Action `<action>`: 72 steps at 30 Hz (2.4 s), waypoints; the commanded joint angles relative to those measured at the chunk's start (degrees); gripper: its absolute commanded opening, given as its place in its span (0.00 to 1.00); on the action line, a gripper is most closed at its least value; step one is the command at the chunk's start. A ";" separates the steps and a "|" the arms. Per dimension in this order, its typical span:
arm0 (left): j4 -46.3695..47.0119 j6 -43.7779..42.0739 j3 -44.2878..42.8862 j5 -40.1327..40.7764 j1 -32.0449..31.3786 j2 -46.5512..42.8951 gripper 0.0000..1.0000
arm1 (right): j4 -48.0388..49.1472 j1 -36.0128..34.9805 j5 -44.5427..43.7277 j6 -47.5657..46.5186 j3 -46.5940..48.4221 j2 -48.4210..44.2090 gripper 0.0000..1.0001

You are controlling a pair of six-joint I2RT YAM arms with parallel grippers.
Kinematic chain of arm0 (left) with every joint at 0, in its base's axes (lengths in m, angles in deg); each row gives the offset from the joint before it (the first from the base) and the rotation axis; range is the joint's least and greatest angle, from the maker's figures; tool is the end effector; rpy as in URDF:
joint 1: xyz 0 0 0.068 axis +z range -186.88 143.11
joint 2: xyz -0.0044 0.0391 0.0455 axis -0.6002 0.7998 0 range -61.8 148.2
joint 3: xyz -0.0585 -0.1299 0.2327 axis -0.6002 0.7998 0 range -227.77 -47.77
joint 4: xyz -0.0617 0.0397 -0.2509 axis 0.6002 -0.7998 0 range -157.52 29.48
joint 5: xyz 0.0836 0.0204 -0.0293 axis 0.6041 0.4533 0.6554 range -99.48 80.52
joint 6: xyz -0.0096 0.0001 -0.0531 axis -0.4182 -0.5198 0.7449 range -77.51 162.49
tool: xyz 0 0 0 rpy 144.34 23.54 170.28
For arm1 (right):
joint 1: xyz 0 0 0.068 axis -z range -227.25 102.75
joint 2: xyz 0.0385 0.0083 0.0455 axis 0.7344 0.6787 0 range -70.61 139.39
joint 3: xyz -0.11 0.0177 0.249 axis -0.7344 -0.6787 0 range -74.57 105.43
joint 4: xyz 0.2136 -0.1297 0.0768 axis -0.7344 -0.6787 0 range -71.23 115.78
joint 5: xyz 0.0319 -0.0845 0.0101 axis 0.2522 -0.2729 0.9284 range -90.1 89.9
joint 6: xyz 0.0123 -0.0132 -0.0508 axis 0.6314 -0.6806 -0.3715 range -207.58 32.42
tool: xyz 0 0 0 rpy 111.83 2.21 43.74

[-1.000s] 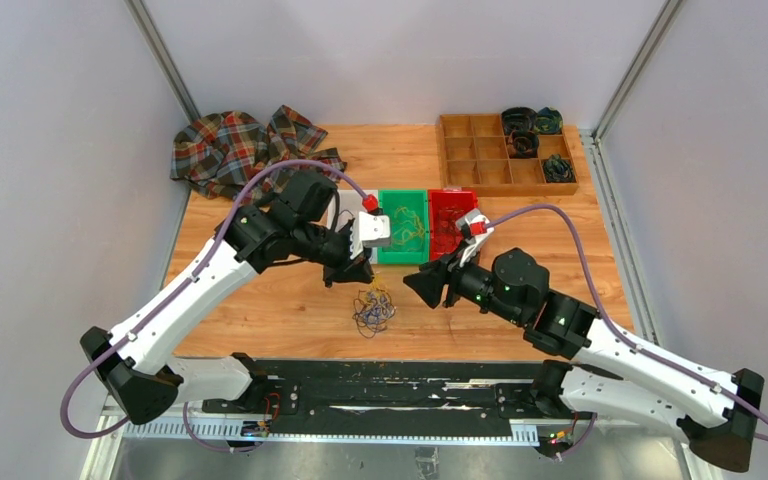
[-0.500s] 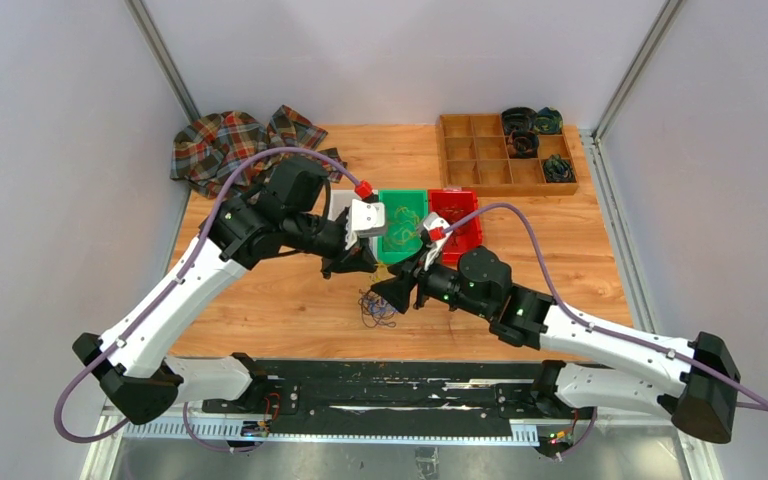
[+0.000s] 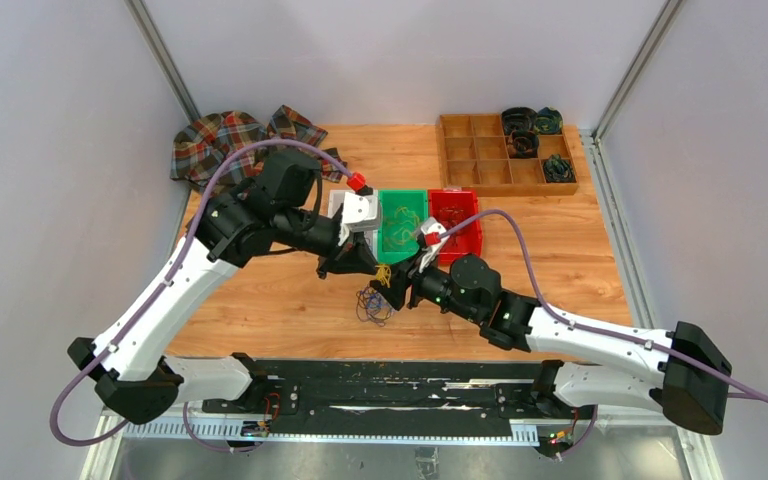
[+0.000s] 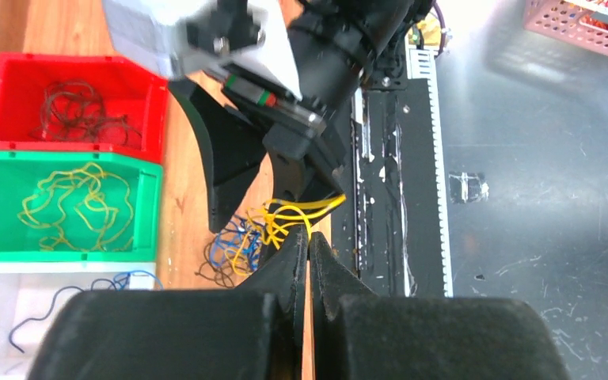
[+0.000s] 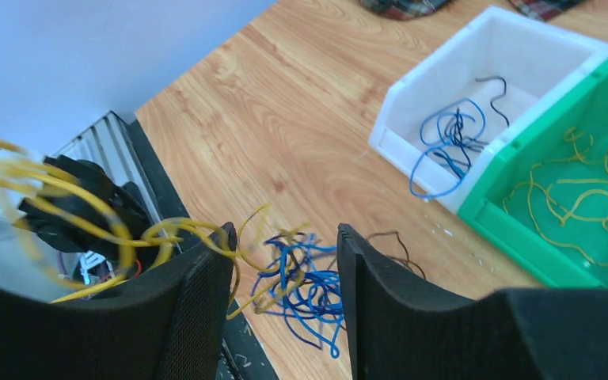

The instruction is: Untangle the cables

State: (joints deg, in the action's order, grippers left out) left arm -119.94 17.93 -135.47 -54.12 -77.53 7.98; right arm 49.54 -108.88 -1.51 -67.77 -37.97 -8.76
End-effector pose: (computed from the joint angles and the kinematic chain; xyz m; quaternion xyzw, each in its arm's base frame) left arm 0.1489 -0.1607 0.4279 0.5858 0.6265 -0.3960 0.3278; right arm 0.1206 0.2215 0.2932 -0.2475 0.6721 0.4485 0.5347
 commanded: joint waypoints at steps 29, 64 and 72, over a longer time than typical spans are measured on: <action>9.80 1.51 -27.16 18.40 -0.40 4.47 0.00 | 8.36 -1.39 -17.87 7.10 -25.72 -4.15 0.60; 12.56 -1.01 -27.26 15.22 -0.40 -0.43 0.00 | -1.48 -1.47 -7.79 -2.29 -12.86 -15.41 0.77; 11.80 -1.63 -27.83 15.58 -0.40 -0.81 0.00 | 3.74 -1.44 -1.33 -2.24 -7.61 -5.14 0.76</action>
State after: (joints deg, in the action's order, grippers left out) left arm -107.52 16.68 -163.03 -37.01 -77.59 8.13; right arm 50.94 -109.67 -6.93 -69.01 -46.80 -17.55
